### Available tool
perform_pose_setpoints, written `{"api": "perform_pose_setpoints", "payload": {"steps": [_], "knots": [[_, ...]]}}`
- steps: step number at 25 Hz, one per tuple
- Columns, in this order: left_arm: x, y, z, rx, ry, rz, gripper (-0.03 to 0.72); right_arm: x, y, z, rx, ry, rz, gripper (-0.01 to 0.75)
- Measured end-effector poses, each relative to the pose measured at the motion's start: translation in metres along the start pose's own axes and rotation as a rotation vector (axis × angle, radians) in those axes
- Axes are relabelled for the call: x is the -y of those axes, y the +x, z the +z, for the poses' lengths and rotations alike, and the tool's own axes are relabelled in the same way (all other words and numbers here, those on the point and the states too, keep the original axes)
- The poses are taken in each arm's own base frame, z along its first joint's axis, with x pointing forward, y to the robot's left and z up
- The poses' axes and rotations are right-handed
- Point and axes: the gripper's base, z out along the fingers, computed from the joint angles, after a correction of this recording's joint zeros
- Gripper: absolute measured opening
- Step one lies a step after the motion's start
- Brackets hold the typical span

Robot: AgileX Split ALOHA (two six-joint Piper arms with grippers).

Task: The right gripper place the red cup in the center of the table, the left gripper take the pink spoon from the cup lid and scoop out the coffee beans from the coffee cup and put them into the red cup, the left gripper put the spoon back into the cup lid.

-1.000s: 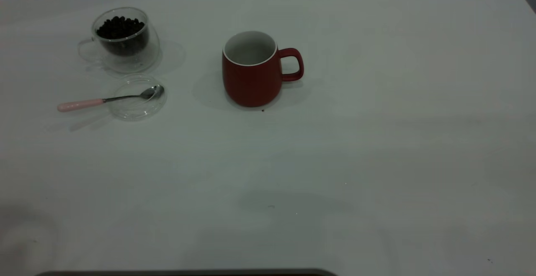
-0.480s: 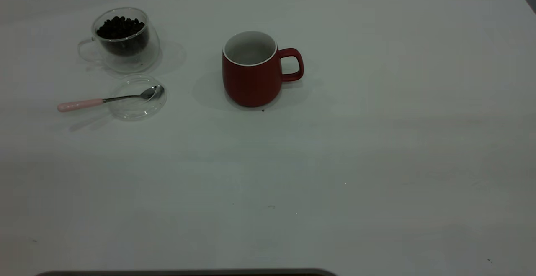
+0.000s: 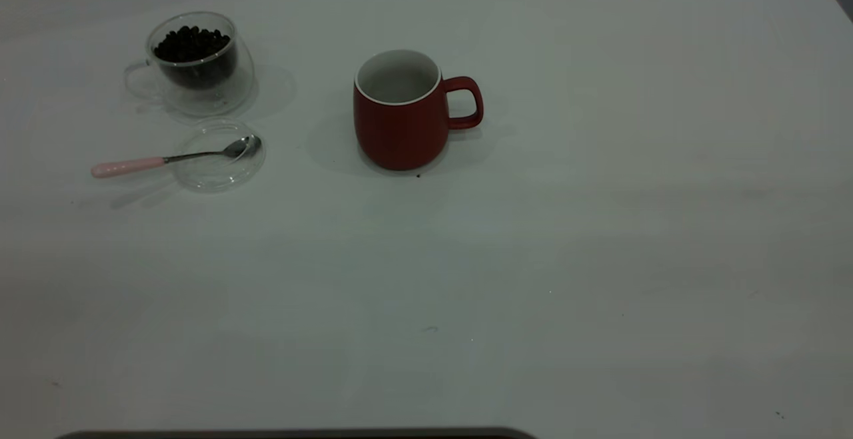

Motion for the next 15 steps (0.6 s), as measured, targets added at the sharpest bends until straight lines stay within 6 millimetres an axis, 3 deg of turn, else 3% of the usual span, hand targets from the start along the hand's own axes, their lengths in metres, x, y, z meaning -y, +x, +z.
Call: {"api": "perform_pose_setpoints", "payload": {"steps": [15], "knots": [[0.0004,0.0072,-0.0029,0.034,0.001,-0.004,0.484,0.0000,0.0000,0.0000,0.000,0.000,0.000,0.591]]}}
